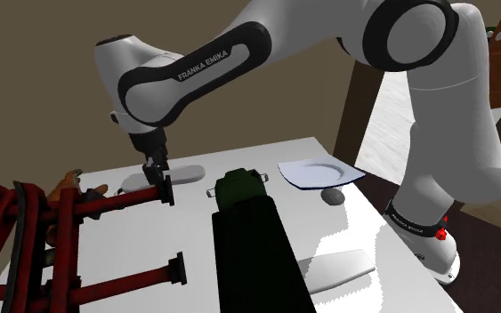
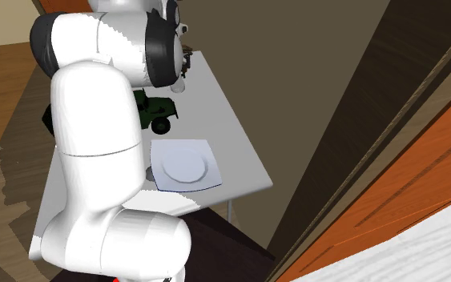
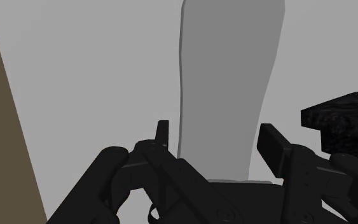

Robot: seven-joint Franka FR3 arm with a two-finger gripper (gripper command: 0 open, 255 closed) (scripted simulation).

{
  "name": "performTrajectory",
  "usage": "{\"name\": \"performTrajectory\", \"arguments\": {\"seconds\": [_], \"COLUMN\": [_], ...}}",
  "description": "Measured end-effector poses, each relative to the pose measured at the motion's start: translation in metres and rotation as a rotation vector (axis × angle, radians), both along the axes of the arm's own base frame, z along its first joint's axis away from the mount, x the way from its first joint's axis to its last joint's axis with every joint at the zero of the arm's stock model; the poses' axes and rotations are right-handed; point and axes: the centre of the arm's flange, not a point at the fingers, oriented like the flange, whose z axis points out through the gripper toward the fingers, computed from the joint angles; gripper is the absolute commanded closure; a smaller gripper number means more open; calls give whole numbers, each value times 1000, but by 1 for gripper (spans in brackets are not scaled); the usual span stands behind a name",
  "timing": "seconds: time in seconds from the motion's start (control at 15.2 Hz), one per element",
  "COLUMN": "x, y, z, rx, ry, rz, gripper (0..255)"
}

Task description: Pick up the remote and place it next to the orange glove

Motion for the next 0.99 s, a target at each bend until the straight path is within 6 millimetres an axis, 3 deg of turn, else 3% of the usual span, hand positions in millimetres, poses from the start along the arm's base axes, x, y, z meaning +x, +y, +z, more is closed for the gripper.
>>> {"name": "performTrajectory", "arguments": {"seconds": [0.59,0.99], "x": [-2,-1], "y": [-1,0], "z": [-46,-51], "rx": [1,1], "ry": [-1,-1], "rz": [-1,0], "gripper": [255,255]}}
